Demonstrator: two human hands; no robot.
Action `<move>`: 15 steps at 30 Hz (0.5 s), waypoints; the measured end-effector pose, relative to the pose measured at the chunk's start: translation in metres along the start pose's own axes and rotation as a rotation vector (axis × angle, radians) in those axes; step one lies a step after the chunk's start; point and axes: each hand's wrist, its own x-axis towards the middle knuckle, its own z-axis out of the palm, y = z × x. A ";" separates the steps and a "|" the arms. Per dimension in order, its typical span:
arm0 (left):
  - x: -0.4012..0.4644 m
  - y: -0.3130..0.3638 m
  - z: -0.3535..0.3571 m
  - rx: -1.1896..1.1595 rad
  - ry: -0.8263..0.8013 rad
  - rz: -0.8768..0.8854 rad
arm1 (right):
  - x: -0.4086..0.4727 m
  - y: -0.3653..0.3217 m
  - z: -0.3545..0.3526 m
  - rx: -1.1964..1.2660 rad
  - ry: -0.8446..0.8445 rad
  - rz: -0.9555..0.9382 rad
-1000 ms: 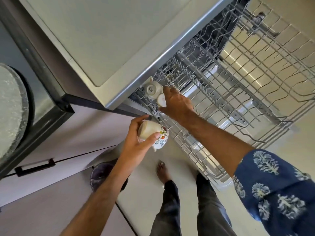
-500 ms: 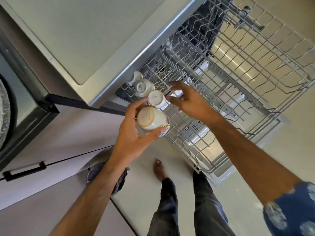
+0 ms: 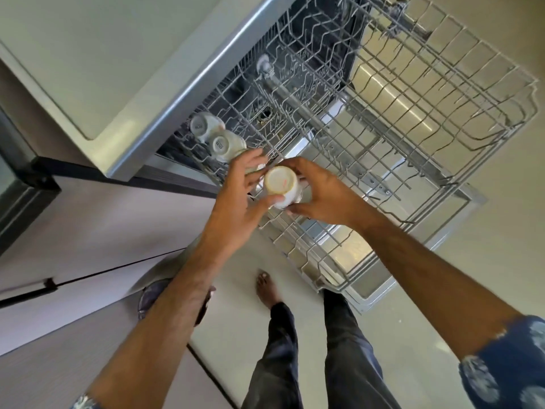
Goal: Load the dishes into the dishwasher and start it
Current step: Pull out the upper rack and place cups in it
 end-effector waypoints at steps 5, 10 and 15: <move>-0.006 -0.020 -0.016 0.381 0.162 0.133 | 0.018 0.019 0.029 -0.142 0.046 0.080; -0.013 -0.059 -0.016 0.661 0.104 0.130 | 0.042 0.028 0.058 -0.422 0.078 0.132; -0.010 -0.066 -0.008 0.673 0.091 0.130 | 0.047 0.038 0.078 -0.546 0.112 0.053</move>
